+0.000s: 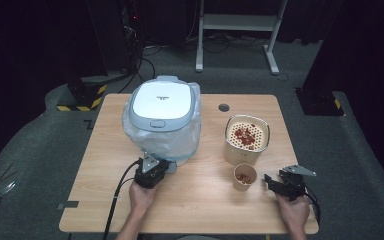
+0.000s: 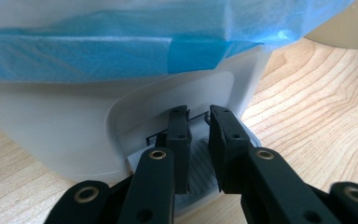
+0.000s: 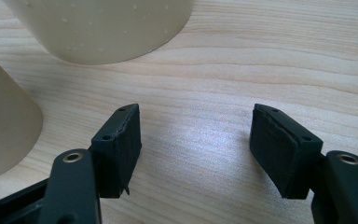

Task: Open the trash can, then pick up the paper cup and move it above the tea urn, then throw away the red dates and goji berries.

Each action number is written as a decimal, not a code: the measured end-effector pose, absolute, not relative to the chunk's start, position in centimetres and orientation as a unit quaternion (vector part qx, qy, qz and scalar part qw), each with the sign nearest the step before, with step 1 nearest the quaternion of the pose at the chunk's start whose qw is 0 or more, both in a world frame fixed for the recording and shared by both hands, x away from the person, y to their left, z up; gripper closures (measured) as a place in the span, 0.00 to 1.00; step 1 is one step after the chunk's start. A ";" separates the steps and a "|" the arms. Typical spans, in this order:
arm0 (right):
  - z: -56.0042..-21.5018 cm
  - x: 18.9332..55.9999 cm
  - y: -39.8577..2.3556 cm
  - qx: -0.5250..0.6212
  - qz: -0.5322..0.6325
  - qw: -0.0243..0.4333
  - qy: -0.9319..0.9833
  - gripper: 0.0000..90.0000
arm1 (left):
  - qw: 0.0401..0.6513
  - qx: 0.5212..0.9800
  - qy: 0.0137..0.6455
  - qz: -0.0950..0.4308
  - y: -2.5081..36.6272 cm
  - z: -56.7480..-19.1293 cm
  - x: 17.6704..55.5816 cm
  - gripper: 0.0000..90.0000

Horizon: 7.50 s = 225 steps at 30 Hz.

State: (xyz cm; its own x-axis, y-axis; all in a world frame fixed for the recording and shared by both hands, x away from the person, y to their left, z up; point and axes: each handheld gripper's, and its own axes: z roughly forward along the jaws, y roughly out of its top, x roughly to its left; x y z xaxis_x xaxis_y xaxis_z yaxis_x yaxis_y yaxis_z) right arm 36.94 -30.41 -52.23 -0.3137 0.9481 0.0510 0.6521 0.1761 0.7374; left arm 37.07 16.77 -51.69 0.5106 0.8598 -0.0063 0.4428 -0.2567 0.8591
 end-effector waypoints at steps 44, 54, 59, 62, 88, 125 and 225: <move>-52.2 37.0 -30.4 0.542 0.340 0.218 0.737 0.38 | 0.443 0.750 0.426 0.244 16.7 -52.2 37.1 0.94; -52.2 37.0 -30.4 0.542 0.340 0.219 0.737 0.38 | 0.441 0.752 0.423 0.246 16.7 -52.3 37.1 0.95; -52.2 37.0 -30.4 0.542 0.340 0.218 0.737 0.38 | 0.440 0.753 0.423 0.245 16.6 -52.3 37.1 0.95; -52.2 37.1 -30.4 0.542 0.343 0.216 0.736 0.38 | 0.437 0.754 0.421 0.248 16.6 -52.3 37.1 0.95; -52.2 36.4 -30.7 0.535 0.359 0.200 0.738 0.30 | 0.425 0.762 0.423 0.243 16.5 -52.3 37.3 0.95; -50.8 31.1 -28.5 0.489 0.412 0.218 0.737 0.23 | 0.416 0.764 0.429 0.242 16.2 -52.4 37.3 0.95; -51.7 33.9 -22.2 0.428 0.373 0.210 0.796 0.37 | 0.408 0.767 0.436 0.237 16.1 -52.4 37.5 0.95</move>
